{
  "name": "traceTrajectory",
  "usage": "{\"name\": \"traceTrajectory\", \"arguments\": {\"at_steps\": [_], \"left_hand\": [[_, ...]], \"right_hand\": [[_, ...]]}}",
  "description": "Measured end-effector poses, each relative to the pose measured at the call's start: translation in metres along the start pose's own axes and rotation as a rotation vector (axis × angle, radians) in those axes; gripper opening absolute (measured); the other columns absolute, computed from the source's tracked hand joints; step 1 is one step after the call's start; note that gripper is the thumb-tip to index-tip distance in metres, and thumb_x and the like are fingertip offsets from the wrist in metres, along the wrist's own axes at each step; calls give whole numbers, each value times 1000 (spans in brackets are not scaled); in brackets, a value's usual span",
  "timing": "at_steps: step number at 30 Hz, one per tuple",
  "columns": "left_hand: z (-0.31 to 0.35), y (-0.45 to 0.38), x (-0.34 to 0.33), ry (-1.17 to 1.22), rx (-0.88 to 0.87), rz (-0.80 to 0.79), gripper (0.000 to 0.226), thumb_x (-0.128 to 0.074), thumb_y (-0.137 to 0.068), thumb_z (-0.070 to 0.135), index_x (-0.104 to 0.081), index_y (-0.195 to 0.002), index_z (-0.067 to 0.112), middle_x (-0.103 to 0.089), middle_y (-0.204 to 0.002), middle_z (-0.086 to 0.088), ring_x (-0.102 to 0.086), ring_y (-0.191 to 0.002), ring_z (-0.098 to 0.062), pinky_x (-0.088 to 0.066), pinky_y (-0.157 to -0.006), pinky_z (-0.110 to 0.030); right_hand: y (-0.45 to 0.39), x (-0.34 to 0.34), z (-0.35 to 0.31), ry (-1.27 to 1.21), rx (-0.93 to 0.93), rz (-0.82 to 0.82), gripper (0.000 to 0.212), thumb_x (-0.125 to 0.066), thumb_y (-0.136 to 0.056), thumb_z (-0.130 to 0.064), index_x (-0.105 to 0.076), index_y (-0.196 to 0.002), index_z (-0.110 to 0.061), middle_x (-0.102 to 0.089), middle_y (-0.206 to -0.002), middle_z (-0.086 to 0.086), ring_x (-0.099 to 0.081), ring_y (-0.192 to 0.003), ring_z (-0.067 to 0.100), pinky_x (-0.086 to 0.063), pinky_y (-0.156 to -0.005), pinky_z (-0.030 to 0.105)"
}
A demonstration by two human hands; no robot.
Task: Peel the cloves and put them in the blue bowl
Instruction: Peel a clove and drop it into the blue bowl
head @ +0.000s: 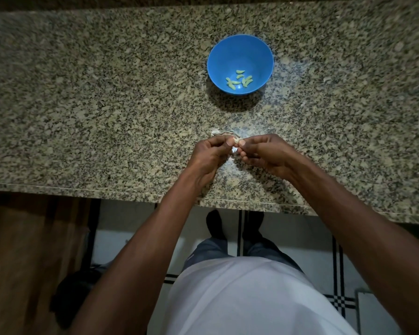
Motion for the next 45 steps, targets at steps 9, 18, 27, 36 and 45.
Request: {"name": "traceTrajectory", "arguments": {"at_steps": [9, 18, 27, 36, 45], "left_hand": [[8, 1, -2, -149, -157, -6, 12, -71, -93, 1, -73, -104, -1, -76, -97, -7, -71, -95, -15, -57, -90, -27], [-2, 2, 3, -234, -186, 168, 22, -75, -94, 15, -76, -109, 0, -78, -101, -11, -72, -88, -12, -60, -84, -26], [-14, -2, 1, -40, -35, 225, 23, -71, -97, 13, -74, -112, -3, -69, -94, -11, -54, -77, -14, -49, -69, -24], [-2, 2, -2, -389, -106, 216, 25, -59, -105, 23, -71, -116, 4, -71, -103, -4, -65, -89, -10, -53, -78, -24], [-4, 9, -1, -661, -162, 266, 17, -53, -108, 23, -64, -113, 10, -67, -103, -2, -63, -90, -13, -49, -74, -26]], "right_hand": [[-3, -8, 0, -225, -257, -184, 15, -55, -106, -8, -67, -96, -7, -67, -79, 0, -59, -71, 5, -57, -64, 15], [-5, 1, -12, 261, 162, 26, 13, -70, -98, -9, -76, -94, 2, -74, -71, 4, -68, -63, 8, -57, -61, 20], [-5, -5, -4, 301, 328, 177, 15, -80, -92, -21, -81, -101, -10, -80, -90, 4, -75, -82, 14, -57, -73, 26], [2, -14, -9, 502, 504, 205, 20, -80, -93, -26, -80, -111, -17, -80, -92, -1, -77, -83, 11, -65, -76, 36], [5, -1, 3, 60, 347, 170, 18, -71, -97, -8, -74, -113, 1, -76, -101, 23, -75, -86, 25, -63, -85, 41]]}}
Point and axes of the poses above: each hand's wrist, its own y-axis away from the middle knuckle, its own x-axis out of the back of the hand, z = x × y, the point moved 5 cm from there along -y, towards the middle knuckle
